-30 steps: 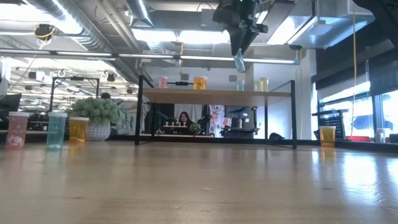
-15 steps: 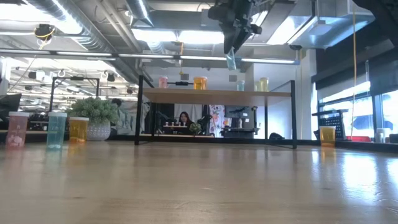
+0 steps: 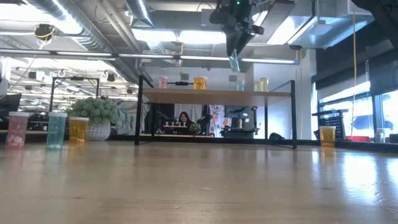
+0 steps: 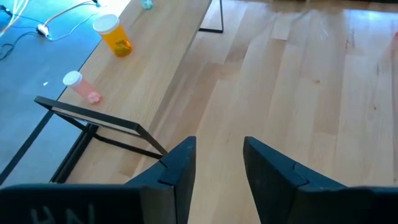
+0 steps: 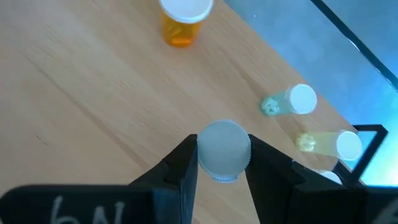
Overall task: Pick and place medicine bottles onto shelf by color
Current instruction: Put the bottom blue medicine bottle on the shelf
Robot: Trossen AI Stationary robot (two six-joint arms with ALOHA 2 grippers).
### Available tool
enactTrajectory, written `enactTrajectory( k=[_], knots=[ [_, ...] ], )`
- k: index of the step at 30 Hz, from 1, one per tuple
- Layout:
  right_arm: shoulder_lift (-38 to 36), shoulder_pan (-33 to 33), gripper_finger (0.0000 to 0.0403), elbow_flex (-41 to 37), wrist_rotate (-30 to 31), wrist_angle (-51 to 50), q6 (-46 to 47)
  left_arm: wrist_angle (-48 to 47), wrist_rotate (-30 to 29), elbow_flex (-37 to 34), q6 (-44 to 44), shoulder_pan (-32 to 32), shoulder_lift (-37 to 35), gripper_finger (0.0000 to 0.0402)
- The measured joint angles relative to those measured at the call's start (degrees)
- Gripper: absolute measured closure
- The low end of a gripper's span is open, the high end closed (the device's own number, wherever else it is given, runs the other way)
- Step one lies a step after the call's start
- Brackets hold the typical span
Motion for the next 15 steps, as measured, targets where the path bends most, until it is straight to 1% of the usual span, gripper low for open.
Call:
enactTrajectory(
  k=[15],
  knots=[
    [0.8,-1.2,0.0284,-0.9,0.5,-1.6,-0.2,0.0,0.4,0.0,0.3,0.0,0.0,0.0273]
  ],
)
